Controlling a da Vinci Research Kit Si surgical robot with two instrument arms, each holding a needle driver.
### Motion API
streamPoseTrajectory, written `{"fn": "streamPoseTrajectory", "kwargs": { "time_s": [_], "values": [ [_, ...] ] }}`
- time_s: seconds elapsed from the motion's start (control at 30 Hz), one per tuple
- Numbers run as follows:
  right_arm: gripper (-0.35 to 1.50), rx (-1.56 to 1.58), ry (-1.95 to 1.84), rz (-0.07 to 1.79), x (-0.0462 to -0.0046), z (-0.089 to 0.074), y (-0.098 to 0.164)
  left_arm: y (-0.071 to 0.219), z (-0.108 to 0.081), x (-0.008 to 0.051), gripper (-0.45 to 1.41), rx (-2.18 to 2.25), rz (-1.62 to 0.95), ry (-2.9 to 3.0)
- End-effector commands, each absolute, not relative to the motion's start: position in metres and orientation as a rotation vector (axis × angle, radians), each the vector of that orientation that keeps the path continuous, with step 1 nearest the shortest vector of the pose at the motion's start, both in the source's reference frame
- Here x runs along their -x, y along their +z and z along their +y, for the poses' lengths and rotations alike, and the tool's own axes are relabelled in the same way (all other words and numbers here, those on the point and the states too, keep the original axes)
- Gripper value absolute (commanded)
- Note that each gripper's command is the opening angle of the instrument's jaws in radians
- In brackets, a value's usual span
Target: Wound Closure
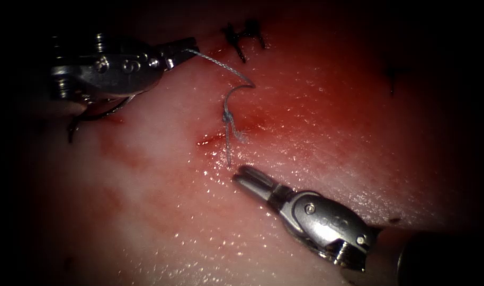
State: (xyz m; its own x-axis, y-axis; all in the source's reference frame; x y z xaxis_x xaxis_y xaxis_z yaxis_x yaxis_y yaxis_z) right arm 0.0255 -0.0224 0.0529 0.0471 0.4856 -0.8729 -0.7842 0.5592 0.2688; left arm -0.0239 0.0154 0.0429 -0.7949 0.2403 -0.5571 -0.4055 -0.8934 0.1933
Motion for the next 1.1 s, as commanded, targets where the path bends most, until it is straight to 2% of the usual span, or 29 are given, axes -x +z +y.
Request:
{"fn": "streamPoseTrajectory", "kwargs": {
  "time_s": [0.03,0.1,0.17,0.3,0.4,0.47,0.6,0.67,0.73,0.77,0.8,0.83,1.1],
  "values": [
    [0.61,0.325,0.923,1.130,-0.0258,-0.0220,0.0536,0.0425,0.0154,0.0246,-0.45,0.769,0.445,2.648],
    [0.62,0.324,0.877,1.111,-0.0258,-0.0217,0.0535,0.0408,0.0155,0.0249,-0.45,0.773,0.470,2.645],
    [0.24,0.314,0.873,1.114,-0.0257,-0.0215,0.0533,0.0395,0.0154,0.0250,-0.45,0.775,0.481,2.644],
    [0.04,0.309,0.877,1.113,-0.0255,-0.0211,0.0528,0.0379,0.0144,0.0254,-0.45,0.777,0.495,2.645],
    [0.59,0.289,0.902,1.116,-0.0259,-0.0205,0.0525,0.0374,0.0136,0.0255,-0.45,0.778,0.500,2.647],
    [0.72,0.268,0.907,1.129,-0.0264,-0.0201,0.0523,0.0374,0.0132,0.0254,-0.45,0.780,0.503,2.649],
    [1.18,0.266,0.923,1.120,-0.0281,-0.0187,0.0519,0.0376,0.0129,0.0248,-0.45,0.781,0.507,2.654],
    [1.24,0.278,0.925,1.112,-0.0291,-0.0180,0.0518,0.0377,0.0128,0.0245,-0.45,0.781,0.509,2.656],
    [1.21,0.302,0.891,1.090,-0.0299,-0.0173,0.0517,0.0378,0.0126,0.0242,-0.45,0.776,0.512,2.659],
    [1.14,0.310,0.872,1.077,-0.0301,-0.0170,0.0518,0.0378,0.0124,0.0241,-0.45,0.774,0.514,2.660],
    [0.94,0.313,0.851,1.057,-0.0305,-0.0167,0.0519,0.0378,0.0120,0.0237,-0.45,0.771,0.519,2.664],
    [0.86,0.313,0.840,1.046,-0.0307,-0.0165,0.0520,0.0378,0.0118,0.0236,-0.45,0.773,0.521,2.665],
    [0.89,0.344,0.815,1.023,-0.0322,-0.0153,0.0528,0.0376,0.0109,0.0232,-0.45,0.767,0.518,2.676]
  ]
}}
